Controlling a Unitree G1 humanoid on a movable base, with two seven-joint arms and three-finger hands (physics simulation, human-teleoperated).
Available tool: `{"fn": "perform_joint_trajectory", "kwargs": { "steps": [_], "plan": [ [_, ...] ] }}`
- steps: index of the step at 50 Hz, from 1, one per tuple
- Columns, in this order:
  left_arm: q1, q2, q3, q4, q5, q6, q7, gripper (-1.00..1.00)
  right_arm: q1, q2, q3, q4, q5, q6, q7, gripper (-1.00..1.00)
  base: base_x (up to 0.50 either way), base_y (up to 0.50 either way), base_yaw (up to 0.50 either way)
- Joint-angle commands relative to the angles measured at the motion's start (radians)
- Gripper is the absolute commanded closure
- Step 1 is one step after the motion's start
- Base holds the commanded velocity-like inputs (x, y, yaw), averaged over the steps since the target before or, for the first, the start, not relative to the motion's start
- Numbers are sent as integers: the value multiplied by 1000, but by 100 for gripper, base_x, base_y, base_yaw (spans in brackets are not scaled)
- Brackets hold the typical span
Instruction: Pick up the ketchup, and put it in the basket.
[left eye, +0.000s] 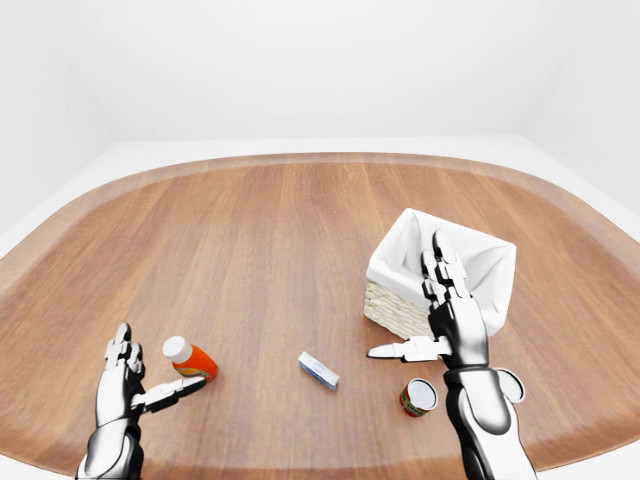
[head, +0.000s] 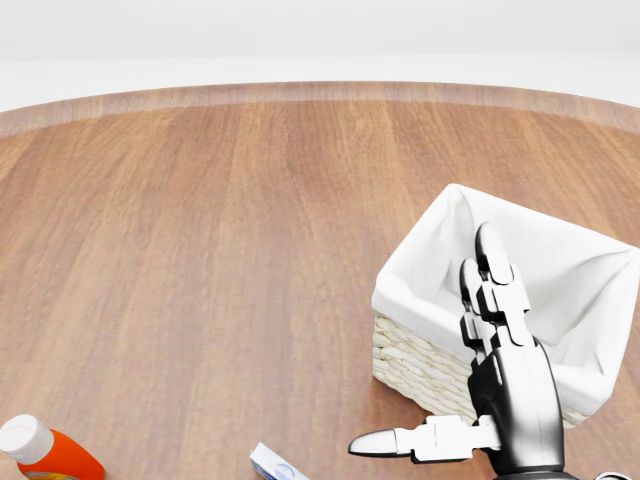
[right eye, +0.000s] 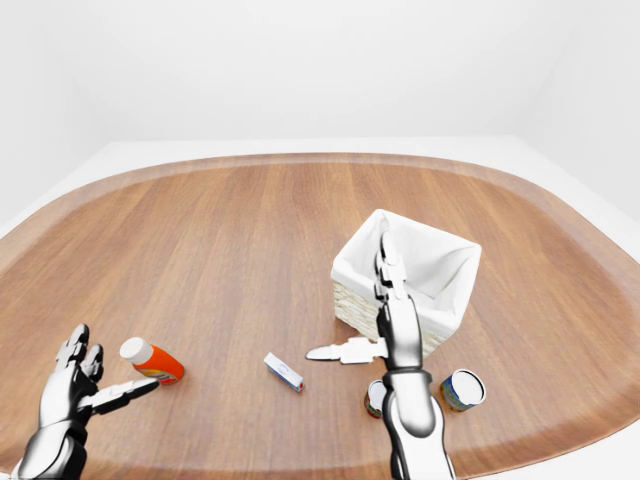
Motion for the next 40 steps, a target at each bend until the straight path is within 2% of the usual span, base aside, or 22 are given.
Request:
{"fn": "perform_joint_trajectory", "kwargs": {
  "steps": [1,19,40],
  "plan": [
    [-54,43,-67,147,-4,0,44,-100,0,-1,2,-3,0,2,1,-100,0,0,0],
    [-140,96,-132,327,-19,0,98,-100,0,0,1,8,-1,-7,1,-100,0,0,0],
    [-145,95,-160,246,21,0,140,-100,-4,-1,7,23,-7,-12,-1,-100,0,0,0]
  ]
}}
